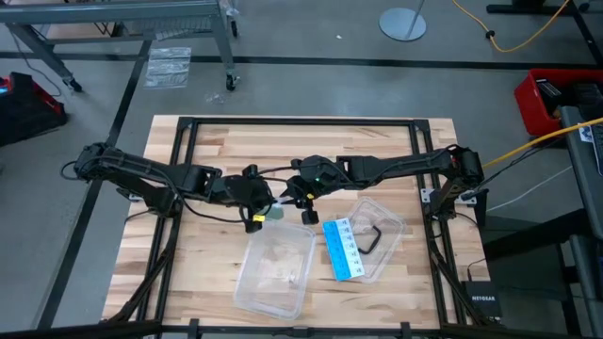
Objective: Roll bandage
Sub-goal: Close the transparent zip bag
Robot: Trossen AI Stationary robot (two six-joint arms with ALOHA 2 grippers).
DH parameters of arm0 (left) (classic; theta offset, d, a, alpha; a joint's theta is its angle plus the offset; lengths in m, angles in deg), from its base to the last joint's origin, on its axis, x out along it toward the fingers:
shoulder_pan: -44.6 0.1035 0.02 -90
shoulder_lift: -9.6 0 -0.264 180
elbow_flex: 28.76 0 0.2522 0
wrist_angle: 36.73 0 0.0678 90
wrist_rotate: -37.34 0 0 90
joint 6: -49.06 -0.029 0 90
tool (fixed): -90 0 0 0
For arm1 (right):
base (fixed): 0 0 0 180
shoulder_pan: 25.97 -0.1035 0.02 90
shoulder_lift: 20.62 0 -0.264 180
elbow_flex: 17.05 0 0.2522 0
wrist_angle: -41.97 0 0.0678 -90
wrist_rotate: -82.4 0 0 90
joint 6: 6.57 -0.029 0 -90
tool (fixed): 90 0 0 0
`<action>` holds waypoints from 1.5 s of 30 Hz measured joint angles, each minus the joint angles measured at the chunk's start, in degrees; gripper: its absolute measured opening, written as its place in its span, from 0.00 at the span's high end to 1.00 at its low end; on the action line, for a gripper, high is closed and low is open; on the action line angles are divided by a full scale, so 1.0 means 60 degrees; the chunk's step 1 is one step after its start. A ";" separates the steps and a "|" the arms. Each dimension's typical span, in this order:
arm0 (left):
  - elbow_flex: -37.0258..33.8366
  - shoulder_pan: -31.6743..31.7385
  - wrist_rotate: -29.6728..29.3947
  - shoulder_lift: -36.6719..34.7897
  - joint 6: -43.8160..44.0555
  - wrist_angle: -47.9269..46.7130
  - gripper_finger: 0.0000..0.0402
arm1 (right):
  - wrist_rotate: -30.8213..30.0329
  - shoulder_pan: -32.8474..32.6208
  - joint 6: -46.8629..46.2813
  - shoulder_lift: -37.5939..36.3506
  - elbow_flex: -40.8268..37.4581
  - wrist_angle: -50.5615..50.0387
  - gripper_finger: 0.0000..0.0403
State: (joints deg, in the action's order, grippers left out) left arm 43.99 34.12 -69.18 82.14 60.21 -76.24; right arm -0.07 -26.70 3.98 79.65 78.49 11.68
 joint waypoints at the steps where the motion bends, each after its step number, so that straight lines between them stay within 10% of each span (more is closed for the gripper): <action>1: 0.0000 0.0000 0.0000 0.0000 -0.0009 -0.0003 1.00 | 0.0000 0.0000 0.0000 0.0000 0.0000 0.0000 0.74; 33: 0.0000 0.0000 0.0004 0.0000 -0.0035 -0.0108 1.00 | 0.0175 0.0000 -0.0463 0.0000 -0.0004 0.0583 0.66; 45: 0.0001 0.0002 -0.0024 0.0000 -0.0103 -0.0118 1.00 | 0.0175 0.0000 -0.0463 0.0000 -0.0004 0.0562 0.95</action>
State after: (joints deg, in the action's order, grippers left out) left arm 43.99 34.12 -69.32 82.14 59.59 -76.94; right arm 0.97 -26.70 1.20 79.65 78.46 15.05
